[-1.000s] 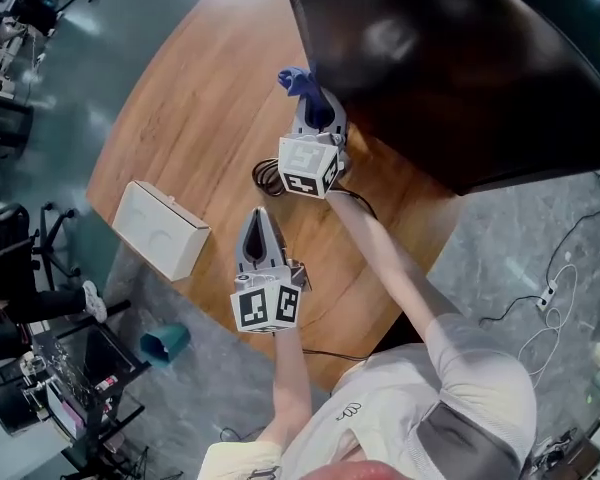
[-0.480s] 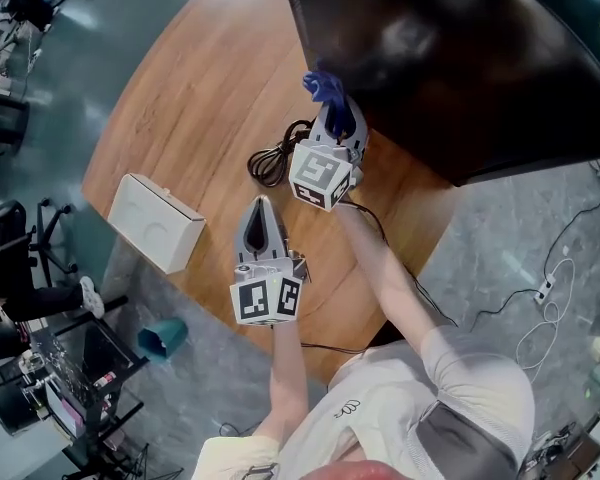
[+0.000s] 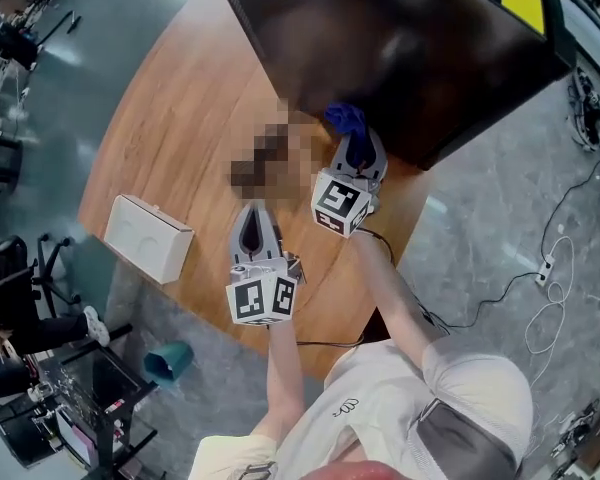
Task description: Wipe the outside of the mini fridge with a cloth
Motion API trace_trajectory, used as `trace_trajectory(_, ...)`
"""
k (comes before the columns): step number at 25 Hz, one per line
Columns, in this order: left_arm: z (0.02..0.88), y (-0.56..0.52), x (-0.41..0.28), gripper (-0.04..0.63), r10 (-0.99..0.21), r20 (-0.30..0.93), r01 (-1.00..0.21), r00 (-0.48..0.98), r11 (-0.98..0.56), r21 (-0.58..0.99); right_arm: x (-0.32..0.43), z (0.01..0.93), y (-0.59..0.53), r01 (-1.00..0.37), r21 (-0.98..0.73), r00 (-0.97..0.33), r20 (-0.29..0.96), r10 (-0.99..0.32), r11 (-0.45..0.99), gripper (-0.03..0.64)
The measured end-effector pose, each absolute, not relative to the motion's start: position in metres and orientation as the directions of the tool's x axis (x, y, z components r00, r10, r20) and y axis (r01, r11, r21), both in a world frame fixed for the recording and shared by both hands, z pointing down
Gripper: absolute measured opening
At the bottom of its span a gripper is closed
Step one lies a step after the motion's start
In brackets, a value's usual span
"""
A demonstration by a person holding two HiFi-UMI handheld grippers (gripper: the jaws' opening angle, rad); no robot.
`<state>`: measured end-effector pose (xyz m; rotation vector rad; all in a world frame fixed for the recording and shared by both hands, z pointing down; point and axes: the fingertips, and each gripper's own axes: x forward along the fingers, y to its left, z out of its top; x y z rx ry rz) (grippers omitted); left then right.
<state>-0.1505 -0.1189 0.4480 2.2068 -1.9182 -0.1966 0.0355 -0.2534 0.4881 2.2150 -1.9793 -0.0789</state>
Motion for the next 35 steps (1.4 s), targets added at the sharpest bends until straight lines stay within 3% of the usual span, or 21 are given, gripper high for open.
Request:
trace_trajectory(12,0.41,-0.115,-0.087,0.005,-0.964,-0.042,-0.938,0.264,-0.267,0.22,0.145,0.476,-0.186,-0.951,0.193,0.258,0.071,-0.963,-0.241,0.061)
trace_trajectory(17,0.407,-0.11,-0.074,0.005,-0.956,-0.045,-0.934,0.288,-0.291,0.206,0.182,0.483,-0.168,-0.939,0.12,0.334,0.108,-0.936,-0.321,0.061)
trace_trajectory(27,0.414,-0.106,-0.06,0.005,-0.95,-0.037,-0.93,0.309,-0.31,0.199,0.205,0.485,-0.157,-0.932,0.163,0.341,0.087,-0.936,-0.324,0.061)
trace_trajectory(30,0.423,-0.108,-0.068,0.005,-0.957,-0.028,-0.933,0.287,-0.286,0.219,0.193,0.479,-0.152,-0.949,0.125,0.302,0.086,-0.949,-0.291,0.061)
trace_trajectory(35,0.44,-0.12,-0.083,0.005,-0.968,-0.005,-0.936,0.249,-0.242,0.254,0.112,0.478,-0.175,-0.994,0.071,0.092,0.083,-0.992,-0.087,0.061)
